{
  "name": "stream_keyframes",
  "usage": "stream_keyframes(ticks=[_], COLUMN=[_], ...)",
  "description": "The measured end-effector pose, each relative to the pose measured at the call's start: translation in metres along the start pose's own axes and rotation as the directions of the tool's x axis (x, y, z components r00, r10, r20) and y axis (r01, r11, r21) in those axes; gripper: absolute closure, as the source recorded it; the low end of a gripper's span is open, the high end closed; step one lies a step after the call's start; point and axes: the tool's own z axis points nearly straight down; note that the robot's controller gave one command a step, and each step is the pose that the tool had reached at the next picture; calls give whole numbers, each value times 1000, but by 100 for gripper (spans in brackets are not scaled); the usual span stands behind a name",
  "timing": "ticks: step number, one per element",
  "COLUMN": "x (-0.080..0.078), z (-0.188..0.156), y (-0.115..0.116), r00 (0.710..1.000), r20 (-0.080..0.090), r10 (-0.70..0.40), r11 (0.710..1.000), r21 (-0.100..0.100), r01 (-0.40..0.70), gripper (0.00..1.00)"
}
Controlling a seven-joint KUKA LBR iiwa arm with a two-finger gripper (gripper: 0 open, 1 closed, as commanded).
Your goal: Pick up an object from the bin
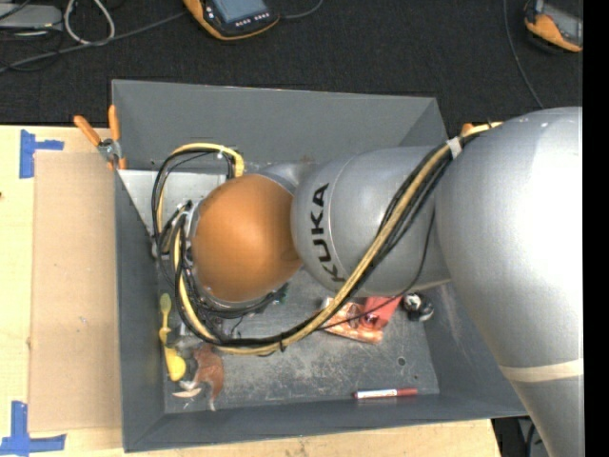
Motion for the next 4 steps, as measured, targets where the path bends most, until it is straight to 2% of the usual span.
stream_keyframes(ticks=[2,3,4], x=[0,1,-1], z=[-1,-39,-80], y=[0,3,1], r00=[1000,1000,1000], r20=[0,-5,-1], r10=[3,3,3], r11=[1000,1000,1000], r21=[-2,-11,-3], r01=[-3,-3,-3], gripper=[100,100,100])
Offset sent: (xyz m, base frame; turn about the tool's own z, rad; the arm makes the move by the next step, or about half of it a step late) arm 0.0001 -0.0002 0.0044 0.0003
